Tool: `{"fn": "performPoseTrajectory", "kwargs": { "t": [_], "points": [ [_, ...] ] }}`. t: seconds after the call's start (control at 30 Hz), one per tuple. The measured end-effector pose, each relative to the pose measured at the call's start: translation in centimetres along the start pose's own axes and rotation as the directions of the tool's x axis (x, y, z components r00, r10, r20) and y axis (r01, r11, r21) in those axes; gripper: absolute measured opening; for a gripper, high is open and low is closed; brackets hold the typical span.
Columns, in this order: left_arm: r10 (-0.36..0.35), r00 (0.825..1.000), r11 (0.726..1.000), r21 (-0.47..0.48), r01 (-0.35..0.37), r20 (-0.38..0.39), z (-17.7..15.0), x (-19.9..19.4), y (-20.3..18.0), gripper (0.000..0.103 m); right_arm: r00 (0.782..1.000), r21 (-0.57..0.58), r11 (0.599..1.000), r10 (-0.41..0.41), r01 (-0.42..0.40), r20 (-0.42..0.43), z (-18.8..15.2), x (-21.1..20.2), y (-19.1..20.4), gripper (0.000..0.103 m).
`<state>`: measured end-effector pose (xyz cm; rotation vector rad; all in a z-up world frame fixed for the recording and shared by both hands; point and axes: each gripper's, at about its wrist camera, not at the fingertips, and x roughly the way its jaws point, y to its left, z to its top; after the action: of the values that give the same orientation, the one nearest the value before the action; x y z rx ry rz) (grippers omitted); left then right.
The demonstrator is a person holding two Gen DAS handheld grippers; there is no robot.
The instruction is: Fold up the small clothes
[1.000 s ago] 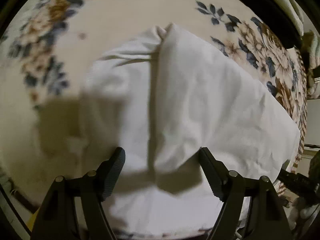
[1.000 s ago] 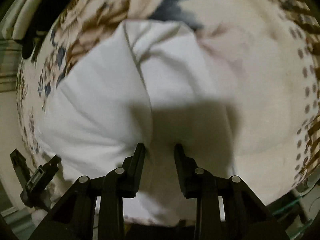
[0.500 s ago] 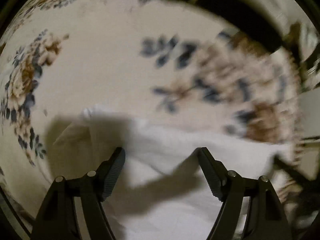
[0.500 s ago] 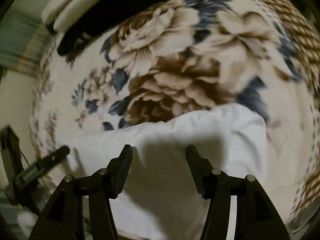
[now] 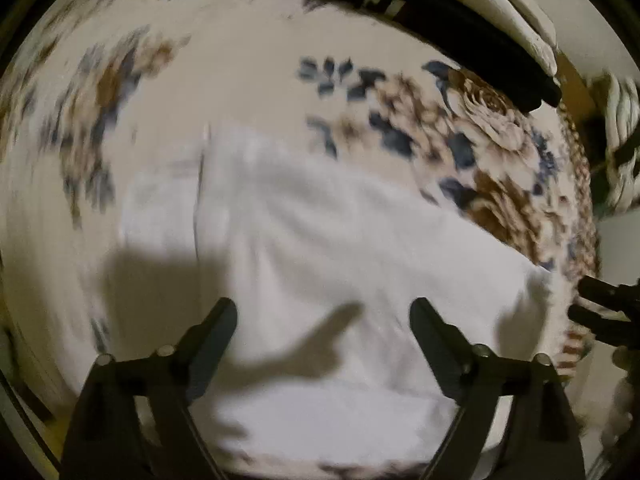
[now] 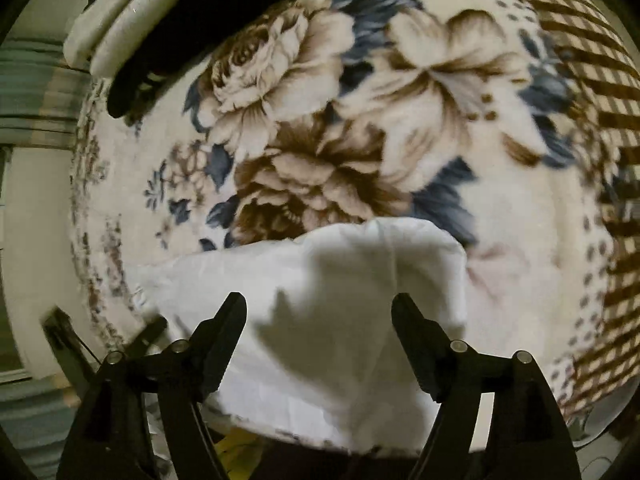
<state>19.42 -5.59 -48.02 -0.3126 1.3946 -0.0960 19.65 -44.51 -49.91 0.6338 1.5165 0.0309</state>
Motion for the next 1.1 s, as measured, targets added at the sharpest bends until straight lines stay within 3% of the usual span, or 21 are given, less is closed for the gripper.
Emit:
{"fn": "performPoseTrajectory", "kwargs": {
  "t": [0.1, 0.17, 0.23, 0.3, 0.33, 0.4, 0.43, 0.53, 0.63, 0.8, 0.93, 0.97, 1.03, 1.07, 1.1],
  "points": [
    [-0.069, 0.997, 0.984, -0.167, 0.064, -0.027, -3.5, 0.3, 0.2, 0.09, 0.999, -0.063, 0.998, -0.021, 0.019, -0.036, 0.2, -1.2, -0.8, 0.077],
    [-0.125, 0.992, 0.939, -0.324, 0.114, -0.012, -6.4, 1.1, -0.1, 0.09, 0.997, -0.115, 0.993, -0.04, 0.033, -0.063, 0.6, -1.5, -1.3, 0.077],
    [-0.181, 0.983, 0.859, -0.486, 0.16, 0.005, -9.3, 2.2, -0.4, 0.09, 0.996, -0.158, 0.987, -0.036, 0.023, -0.084, 1.3, -1.3, -1.8, 0.077],
    [-0.236, 0.97, 0.733, -0.646, 0.211, 0.049, -12.6, 3.4, -1.0, 0.09, 0.994, -0.209, 0.978, -0.024, 0.001, -0.111, 2.4, -0.9, -2.1, 0.077],
    [-0.247, 0.966, 0.649, -0.729, 0.219, 0.071, -15.0, 4.0, -1.8, 0.09, 0.993, -0.237, 0.971, -0.016, -0.013, -0.121, 3.0, -0.8, -2.2, 0.077],
    [-0.243, 0.964, 0.537, -0.813, 0.224, 0.105, -18.2, 4.3, -3.4, 0.09, 0.99, -0.286, 0.958, -0.021, -0.019, -0.137, 3.8, 0.0, -1.9, 0.077],
    [-0.242, 0.963, 0.498, -0.837, 0.226, 0.117, -19.4, 4.6, -4.6, 0.09, 0.988, -0.302, 0.953, -0.018, -0.029, -0.155, 4.2, 0.2, -1.9, 0.077],
    [-0.26, 0.959, 0.428, -0.876, 0.221, 0.115, -22.1, 5.8, -8.1, 0.09, 0.979, -0.362, 0.931, -0.023, -0.053, -0.203, 5.2, 1.0, -1.5, 0.077],
    [-0.282, 0.95, 0.376, -0.896, 0.236, 0.132, -23.5, 7.0, -10.5, 0.09, 0.971, -0.405, 0.913, -0.048, -0.053, -0.235, 5.9, 1.7, -1.6, 0.077],
    [-0.346, 0.914, 0.244, -0.92, 0.306, 0.212, -24.3, 9.4, -14.1, 0.09, 0.958, -0.437, 0.899, -0.097, -0.033, -0.272, 6.8, 3.4, -2.2, 0.077],
    [-0.365, 0.894, 0.183, -0.921, 0.343, 0.26, -24.4, 11.0, -15.9, 0.089, 0.943, -0.466, 0.884, -0.137, -0.022, -0.303, 7.1, 4.9, -2.2, 0.077],
    [-0.359, 0.894, 0.174, -0.923, 0.345, 0.266, -24.1, 11.0, -16.1, 0.082, 0.94, -0.471, 0.882, -0.14, -0.025, -0.312, 7.1, 5.2, -2.1, 0.077],
    [-0.346, 0.898, 0.176, -0.921, 0.348, 0.273, -23.8, 11.3, -16.4, 0.046, 0.934, -0.479, 0.877, -0.144, -0.033, -0.328, 7.2, 5.8, -1.9, 0.077],
    [-0.342, 0.902, 0.188, -0.921, 0.341, 0.264, -24.5, 11.0, -16.1, 0.017, 0.93, -0.475, 0.879, -0.141, -0.041, -0.34, 7.3, 6.1, -1.9, 0.077],
    [-0.326, 0.908, 0.203, -0.919, 0.338, 0.262, -24.1, 10.8, -16.2, 0.011, 0.927, -0.466, 0.884, -0.138, -0.044, -0.35, 7.5, 6.4, -2.0, 0.077]
  ]
}}
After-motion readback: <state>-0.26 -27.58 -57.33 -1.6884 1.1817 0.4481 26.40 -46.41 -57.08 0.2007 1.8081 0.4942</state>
